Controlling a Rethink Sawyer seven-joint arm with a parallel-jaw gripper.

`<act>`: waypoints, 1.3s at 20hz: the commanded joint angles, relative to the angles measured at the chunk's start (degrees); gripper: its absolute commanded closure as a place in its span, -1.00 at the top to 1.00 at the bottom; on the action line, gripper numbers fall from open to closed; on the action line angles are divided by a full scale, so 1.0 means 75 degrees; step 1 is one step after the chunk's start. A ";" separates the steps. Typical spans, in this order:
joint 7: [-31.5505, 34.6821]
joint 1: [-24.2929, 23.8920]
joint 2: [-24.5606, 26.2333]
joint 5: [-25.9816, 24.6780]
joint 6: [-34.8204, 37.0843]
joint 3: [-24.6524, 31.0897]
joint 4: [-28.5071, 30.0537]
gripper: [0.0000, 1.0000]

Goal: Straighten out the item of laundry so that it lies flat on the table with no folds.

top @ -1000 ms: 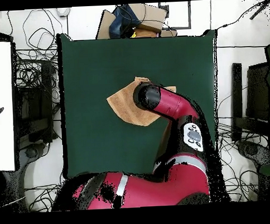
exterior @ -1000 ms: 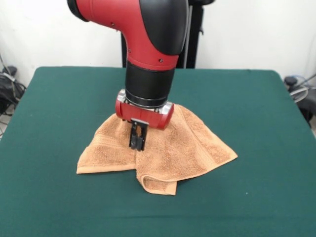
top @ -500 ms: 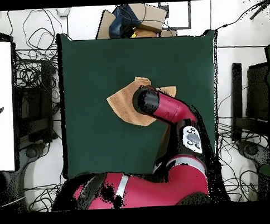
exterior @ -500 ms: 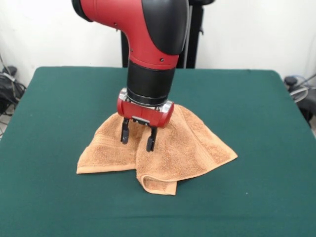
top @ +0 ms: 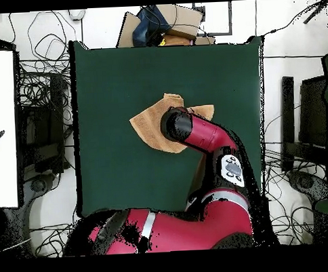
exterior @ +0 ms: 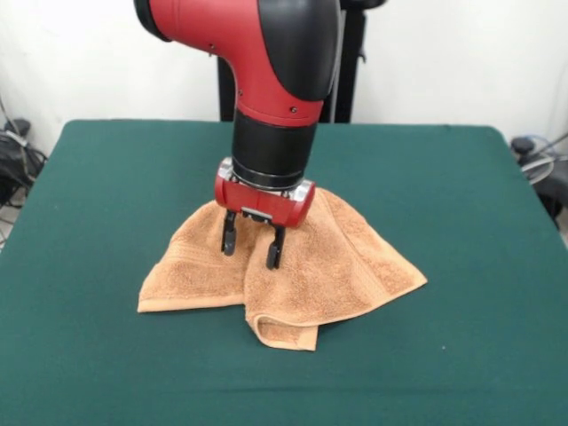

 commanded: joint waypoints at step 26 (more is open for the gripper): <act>0.1044 0.0236 0.0978 0.0147 0.1165 0.0579 -0.1931 1.00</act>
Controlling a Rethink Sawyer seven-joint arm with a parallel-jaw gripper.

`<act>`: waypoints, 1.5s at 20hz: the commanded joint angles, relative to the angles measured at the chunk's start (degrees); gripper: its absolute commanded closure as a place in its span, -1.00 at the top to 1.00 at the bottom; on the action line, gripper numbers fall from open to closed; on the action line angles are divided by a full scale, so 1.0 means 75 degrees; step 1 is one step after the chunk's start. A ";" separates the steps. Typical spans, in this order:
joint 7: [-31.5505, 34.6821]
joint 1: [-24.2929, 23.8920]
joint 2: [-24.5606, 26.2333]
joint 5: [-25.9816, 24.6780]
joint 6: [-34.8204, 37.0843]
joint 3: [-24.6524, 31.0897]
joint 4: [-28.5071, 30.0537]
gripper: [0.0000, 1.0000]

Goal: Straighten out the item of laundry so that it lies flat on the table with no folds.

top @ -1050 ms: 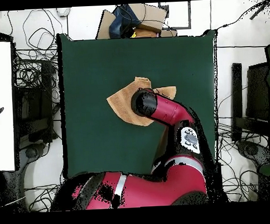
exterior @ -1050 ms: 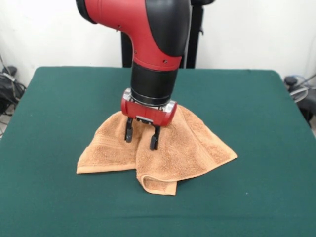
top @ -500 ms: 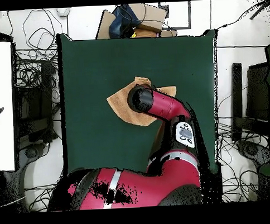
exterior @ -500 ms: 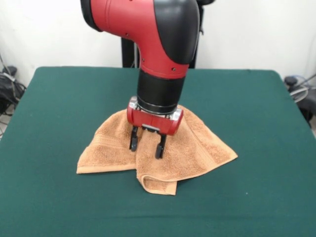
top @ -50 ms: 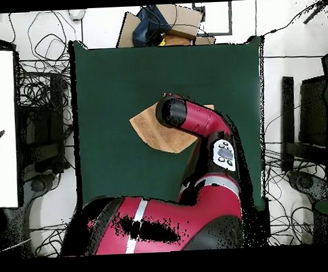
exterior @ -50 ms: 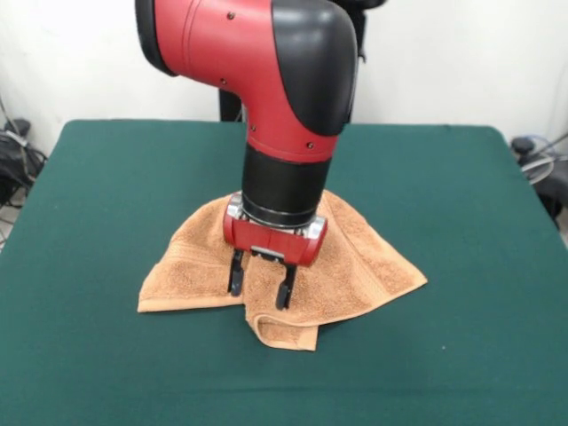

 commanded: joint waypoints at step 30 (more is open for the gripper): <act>0.1127 0.0258 0.0775 -0.0106 0.0541 0.0498 -0.0670 1.00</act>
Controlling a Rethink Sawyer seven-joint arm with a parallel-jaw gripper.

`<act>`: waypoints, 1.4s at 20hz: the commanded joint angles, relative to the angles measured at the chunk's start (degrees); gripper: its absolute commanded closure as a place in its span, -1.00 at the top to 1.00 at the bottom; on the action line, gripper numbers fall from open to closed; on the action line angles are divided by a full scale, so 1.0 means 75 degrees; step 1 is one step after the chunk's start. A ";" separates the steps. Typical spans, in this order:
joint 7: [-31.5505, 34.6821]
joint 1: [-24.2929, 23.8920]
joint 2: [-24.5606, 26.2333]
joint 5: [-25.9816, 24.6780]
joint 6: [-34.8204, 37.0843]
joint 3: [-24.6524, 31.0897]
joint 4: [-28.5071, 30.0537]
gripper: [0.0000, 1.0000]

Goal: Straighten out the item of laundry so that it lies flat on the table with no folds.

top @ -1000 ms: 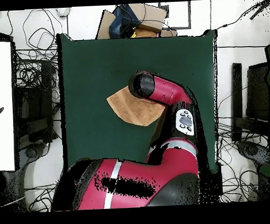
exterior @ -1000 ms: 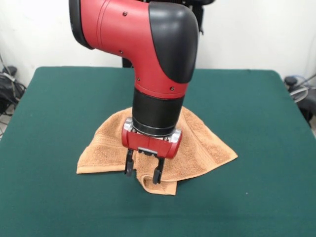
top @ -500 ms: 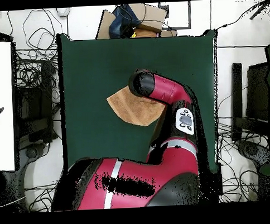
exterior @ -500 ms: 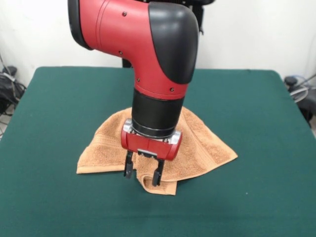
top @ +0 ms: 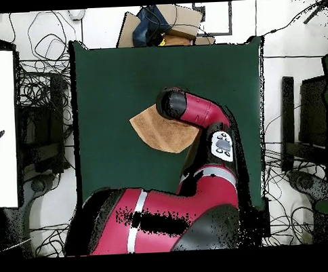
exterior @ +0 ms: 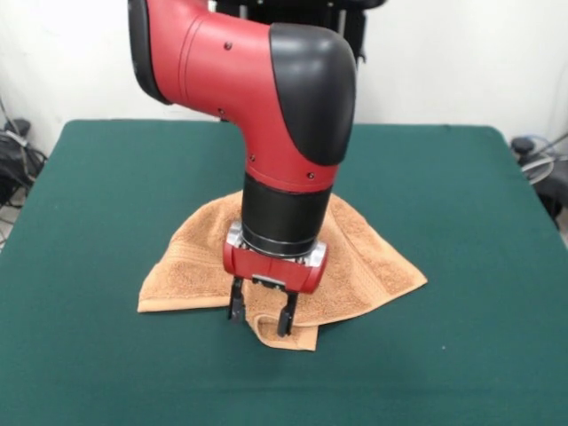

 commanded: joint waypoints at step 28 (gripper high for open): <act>0.1075 0.0110 0.0197 -0.0082 0.0235 0.0555 0.0259 -1.00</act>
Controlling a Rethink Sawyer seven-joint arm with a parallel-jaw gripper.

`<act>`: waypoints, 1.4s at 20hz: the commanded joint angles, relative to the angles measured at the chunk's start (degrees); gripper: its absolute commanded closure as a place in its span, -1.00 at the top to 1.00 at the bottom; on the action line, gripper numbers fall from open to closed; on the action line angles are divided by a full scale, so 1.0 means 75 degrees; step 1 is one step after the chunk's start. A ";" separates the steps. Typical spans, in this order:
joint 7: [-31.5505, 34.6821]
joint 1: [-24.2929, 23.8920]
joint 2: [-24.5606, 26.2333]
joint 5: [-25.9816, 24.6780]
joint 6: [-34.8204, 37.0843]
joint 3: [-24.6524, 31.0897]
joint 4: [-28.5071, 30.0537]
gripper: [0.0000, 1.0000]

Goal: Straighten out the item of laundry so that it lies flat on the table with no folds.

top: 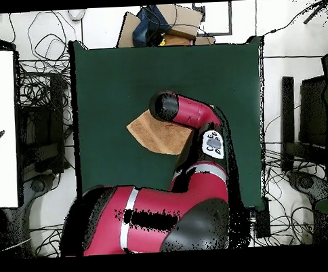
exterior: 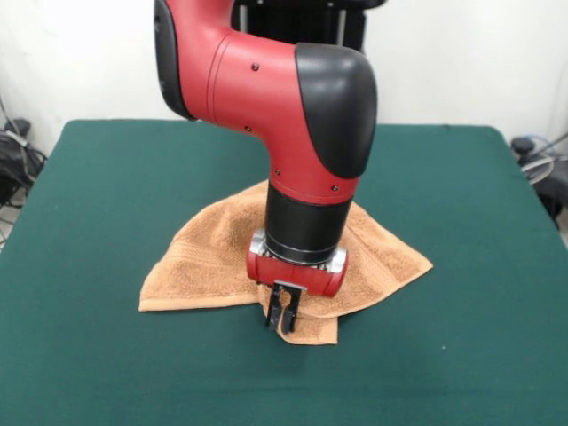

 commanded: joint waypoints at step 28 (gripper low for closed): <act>0.1581 0.0256 -0.0726 0.0089 0.0099 0.0349 0.1020 -1.00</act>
